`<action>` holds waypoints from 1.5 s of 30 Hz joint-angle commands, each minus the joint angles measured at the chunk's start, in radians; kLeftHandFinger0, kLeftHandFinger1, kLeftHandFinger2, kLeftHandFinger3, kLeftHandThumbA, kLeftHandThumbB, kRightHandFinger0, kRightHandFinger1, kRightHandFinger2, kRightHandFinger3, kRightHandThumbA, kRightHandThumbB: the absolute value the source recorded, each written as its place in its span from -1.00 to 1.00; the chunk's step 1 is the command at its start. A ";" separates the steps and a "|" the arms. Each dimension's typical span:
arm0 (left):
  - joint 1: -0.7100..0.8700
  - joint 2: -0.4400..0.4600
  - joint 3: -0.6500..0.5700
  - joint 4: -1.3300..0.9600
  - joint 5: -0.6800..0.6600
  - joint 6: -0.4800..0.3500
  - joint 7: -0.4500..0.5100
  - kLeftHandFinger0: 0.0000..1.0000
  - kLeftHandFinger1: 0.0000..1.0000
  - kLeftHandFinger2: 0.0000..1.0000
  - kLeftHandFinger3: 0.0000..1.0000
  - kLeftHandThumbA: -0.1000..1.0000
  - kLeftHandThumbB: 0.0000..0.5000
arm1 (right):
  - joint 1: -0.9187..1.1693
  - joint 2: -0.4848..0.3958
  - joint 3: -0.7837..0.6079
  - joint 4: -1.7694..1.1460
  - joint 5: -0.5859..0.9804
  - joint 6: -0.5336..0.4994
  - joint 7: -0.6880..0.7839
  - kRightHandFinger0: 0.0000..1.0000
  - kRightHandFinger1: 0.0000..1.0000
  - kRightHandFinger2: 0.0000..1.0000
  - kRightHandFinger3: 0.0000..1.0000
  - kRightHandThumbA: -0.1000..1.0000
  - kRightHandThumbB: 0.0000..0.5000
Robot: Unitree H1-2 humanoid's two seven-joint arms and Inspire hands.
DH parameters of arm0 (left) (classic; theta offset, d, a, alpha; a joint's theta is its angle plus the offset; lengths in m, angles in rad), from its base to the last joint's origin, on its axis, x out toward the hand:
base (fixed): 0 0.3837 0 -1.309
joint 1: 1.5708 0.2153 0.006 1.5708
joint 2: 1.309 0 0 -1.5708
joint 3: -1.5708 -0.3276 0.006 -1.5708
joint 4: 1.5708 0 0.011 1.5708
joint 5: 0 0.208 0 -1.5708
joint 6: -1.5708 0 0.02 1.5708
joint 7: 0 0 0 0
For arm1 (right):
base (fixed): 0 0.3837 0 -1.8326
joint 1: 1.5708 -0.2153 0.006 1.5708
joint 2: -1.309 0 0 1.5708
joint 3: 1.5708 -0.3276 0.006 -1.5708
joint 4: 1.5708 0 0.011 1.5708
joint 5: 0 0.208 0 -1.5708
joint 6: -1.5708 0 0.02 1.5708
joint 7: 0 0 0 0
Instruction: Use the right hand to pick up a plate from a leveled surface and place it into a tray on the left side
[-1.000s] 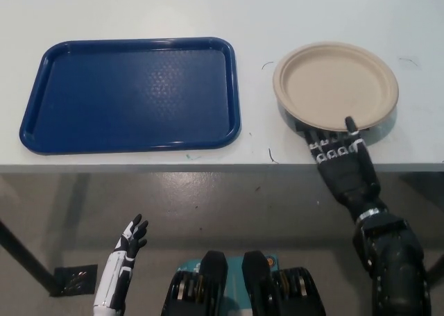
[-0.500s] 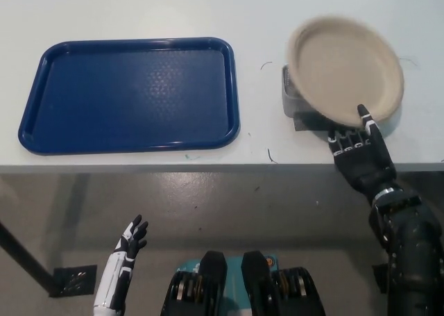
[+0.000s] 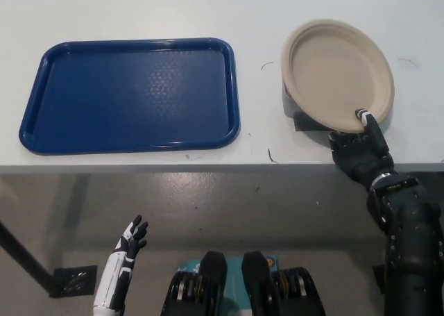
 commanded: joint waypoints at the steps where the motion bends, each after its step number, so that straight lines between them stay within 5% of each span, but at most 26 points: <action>1: -0.022 0.006 -0.007 -0.026 -0.016 -0.038 -0.012 1.00 1.00 1.00 1.00 1.00 -0.63 | 0.024 0.021 0.054 -0.147 -0.105 0.013 -0.057 -1.00 -0.58 0.15 -0.01 -0.88 -0.91; 4: -0.030 0.008 -0.003 -0.020 -0.017 -0.040 -0.012 1.00 1.00 1.00 1.00 1.00 -0.57 | 0.030 0.029 0.132 -0.298 -0.114 0.019 -0.077 -1.00 -0.60 0.19 0.16 -0.91 -1.00; 6: -0.028 0.007 -0.003 -0.019 -0.016 -0.036 -0.013 1.00 1.00 1.00 1.00 1.00 -0.57 | 0.031 0.027 0.197 -0.408 -0.127 0.019 -0.084 -1.00 -0.67 0.17 0.53 -1.00 -1.00; 8: -0.025 0.007 -0.004 -0.022 -0.017 -0.035 -0.016 1.00 1.00 1.00 1.00 1.00 -0.60 | 0.015 0.022 0.266 -0.504 -0.111 0.019 -0.126 -1.00 -0.66 0.16 0.63 -1.00 -1.00; 10: -0.022 0.006 -0.005 -0.029 -0.018 -0.030 -0.019 1.00 1.00 1.00 1.00 1.00 -0.61 | 0.000 0.017 0.315 -0.560 -0.115 0.019 -0.158 -1.00 -0.73 0.07 0.55 -1.00 -1.00; 13: -0.021 0.010 -0.006 -0.031 -0.013 -0.028 -0.020 1.00 1.00 1.00 1.00 1.00 -0.57 | -0.043 0.004 0.414 -0.647 -0.150 0.019 -0.162 -1.00 -0.66 0.12 0.75 -1.00 -1.00; 19: -0.027 0.013 -0.006 -0.027 -0.004 -0.026 -0.020 1.00 1.00 1.00 1.00 1.00 -0.56 | -0.144 -0.002 0.526 -0.630 -0.149 0.019 -0.229 -1.00 -0.65 0.10 0.63 -1.00 -0.99; 29: -0.021 0.019 -0.011 -0.032 0.003 -0.015 -0.030 1.00 1.00 1.00 1.00 1.00 -0.51 | -0.298 0.101 0.569 -0.238 -0.263 0.019 -0.118 -1.00 -0.66 0.15 0.78 -1.00 -0.99; 34: -0.024 0.018 -0.016 -0.034 0.006 -0.014 -0.035 1.00 1.00 1.00 1.00 1.00 -0.52 | -0.401 0.169 0.541 0.015 -0.323 -0.025 -0.078 -1.00 -0.72 0.14 0.74 -1.00 -0.82; 35: -0.026 0.019 -0.017 -0.032 0.018 -0.017 -0.030 1.00 1.00 1.00 1.00 1.00 -0.57 | -0.438 0.185 0.526 0.094 -0.330 -0.047 -0.074 -1.00 -0.74 0.15 0.93 -1.00 -0.74; 40: -0.025 0.022 -0.022 -0.031 0.016 -0.015 -0.038 1.00 1.00 1.00 1.00 1.00 -0.48 | -0.584 0.225 0.523 0.418 -0.416 -0.167 -0.012 -1.00 -0.71 0.34 0.26 -1.00 -0.72; 44: -0.024 0.019 -0.026 -0.031 0.016 -0.011 -0.040 1.00 1.00 1.00 1.00 1.00 -0.47 | -0.687 0.246 0.528 0.630 -0.463 -0.227 0.016 -1.00 -0.69 0.38 0.32 -1.00 -0.53; 45: -0.025 0.019 -0.027 -0.031 0.014 -0.012 -0.043 1.00 1.00 1.00 1.00 1.00 -0.48 | -0.708 0.249 0.532 0.667 -0.476 -0.233 0.029 -1.00 -0.78 0.22 0.14 -0.76 -0.41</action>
